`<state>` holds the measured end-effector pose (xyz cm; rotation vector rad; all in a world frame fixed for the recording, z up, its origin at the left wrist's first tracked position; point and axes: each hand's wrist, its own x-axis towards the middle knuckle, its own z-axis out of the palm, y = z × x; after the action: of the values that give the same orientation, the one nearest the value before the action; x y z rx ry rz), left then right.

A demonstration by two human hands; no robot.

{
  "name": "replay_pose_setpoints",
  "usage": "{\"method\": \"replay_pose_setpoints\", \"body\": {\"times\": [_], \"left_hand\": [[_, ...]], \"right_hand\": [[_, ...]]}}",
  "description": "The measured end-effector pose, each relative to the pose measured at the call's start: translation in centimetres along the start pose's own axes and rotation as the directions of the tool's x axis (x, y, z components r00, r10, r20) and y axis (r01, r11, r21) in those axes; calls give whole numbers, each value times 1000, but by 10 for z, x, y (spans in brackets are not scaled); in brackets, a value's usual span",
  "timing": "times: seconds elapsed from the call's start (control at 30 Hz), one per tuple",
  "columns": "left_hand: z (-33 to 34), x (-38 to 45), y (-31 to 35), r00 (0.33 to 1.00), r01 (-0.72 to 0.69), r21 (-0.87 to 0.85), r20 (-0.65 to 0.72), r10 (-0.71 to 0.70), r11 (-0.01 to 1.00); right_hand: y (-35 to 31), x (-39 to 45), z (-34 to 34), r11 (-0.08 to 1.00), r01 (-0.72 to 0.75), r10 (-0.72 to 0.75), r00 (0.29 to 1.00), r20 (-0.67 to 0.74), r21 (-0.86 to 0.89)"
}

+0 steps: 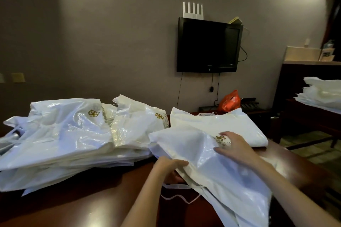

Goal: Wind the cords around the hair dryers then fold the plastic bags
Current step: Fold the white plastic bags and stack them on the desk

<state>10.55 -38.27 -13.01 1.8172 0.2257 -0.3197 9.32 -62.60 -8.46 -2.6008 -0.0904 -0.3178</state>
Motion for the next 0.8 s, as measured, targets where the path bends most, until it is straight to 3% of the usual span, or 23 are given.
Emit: {"method": "replay_pose_setpoints", "body": {"times": [0.1, 0.2, 0.27, 0.4, 0.5, 0.67, 0.8], "left_hand": [[3, 4, 0, 995, 36, -16, 90, -34, 999], [12, 4, 5, 993, -17, -89, 111, 26, 996], [19, 6, 6, 989, 25, -206, 146, 5, 978], [28, -3, 10, 954, 127, -398, 301, -1, 909], [35, -14, 18, 946, 139, -464, 323, 21, 875], [7, -22, 51, 949, -52, -495, 247, 198, 867], [-64, -14, 91, 939, -221, -390, 163, 303, 894]], "right_hand": [[19, 13, -17, 953, -300, 294, 903, 313, -29], [21, 14, -24, 929, -338, 220, 832, 510, 152], [21, 15, -24, 881, -379, 158, 800, 579, 283], [22, 9, -20, 792, -438, 135, 806, 577, 426], [19, 4, -18, 765, -408, 89, 833, 545, 498], [-17, -2, -15, 708, -340, 133, 925, 355, 619], [-69, 30, 0, 690, -288, 140, 953, 267, 664]]}}
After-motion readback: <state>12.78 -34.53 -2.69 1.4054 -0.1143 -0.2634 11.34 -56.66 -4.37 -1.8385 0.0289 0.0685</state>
